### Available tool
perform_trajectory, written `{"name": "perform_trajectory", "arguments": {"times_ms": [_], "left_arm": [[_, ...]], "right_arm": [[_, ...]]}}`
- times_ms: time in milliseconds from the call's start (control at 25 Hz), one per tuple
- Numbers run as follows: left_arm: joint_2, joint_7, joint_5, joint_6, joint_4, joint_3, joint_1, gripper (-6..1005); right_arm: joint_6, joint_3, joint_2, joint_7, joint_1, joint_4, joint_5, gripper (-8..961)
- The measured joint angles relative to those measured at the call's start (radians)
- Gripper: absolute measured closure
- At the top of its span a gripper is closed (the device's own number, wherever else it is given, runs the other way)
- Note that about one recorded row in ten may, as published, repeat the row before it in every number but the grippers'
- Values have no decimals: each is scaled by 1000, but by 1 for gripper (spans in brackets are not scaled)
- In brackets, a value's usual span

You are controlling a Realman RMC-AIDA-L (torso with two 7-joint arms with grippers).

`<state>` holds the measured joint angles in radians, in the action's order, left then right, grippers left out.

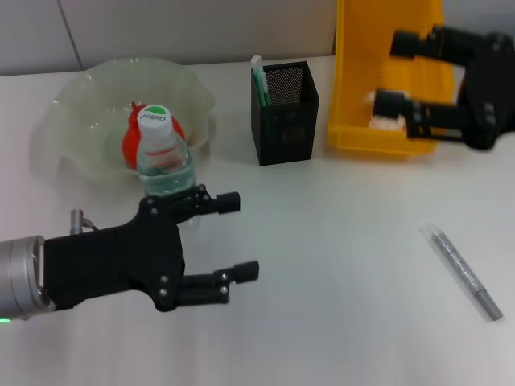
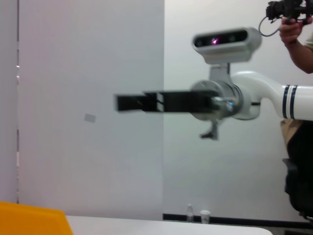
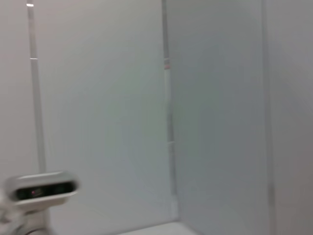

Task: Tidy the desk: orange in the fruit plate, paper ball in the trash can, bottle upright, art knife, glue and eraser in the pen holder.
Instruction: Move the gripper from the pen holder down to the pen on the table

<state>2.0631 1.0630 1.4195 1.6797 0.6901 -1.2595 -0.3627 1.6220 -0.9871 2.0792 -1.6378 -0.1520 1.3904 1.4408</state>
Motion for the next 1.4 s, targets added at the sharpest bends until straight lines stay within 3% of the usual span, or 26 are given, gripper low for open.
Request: {"name": "perform_trajectory", "arguments": {"times_ms": [80, 240, 520, 680, 880, 1120, 1400], "left_arm": [[0, 0, 0, 0, 0, 5, 0, 189], [2, 11, -1, 0, -28, 59, -15, 189], [-1, 35, 3, -3, -39, 64, -29, 189], [-2, 33, 0, -3, -34, 66, -27, 189], [-1, 37, 5, -12, -41, 66, -46, 189], [0, 41, 6, -14, -42, 66, -53, 189], [0, 50, 7, -15, -42, 62, -54, 189]], "right_arm": [[96, 32, 0, 40, -12, -30, 49, 176], [134, 28, 0, 90, -17, -36, 117, 175], [138, 25, 0, 65, -24, -15, 233, 174], [126, 29, 1, -99, -58, 82, 426, 174], [125, 29, 1, -227, -89, 149, 545, 174], [156, 1, 1, -440, -136, 321, 762, 175], [322, -25, -1, -623, -250, 395, 971, 175]]}}
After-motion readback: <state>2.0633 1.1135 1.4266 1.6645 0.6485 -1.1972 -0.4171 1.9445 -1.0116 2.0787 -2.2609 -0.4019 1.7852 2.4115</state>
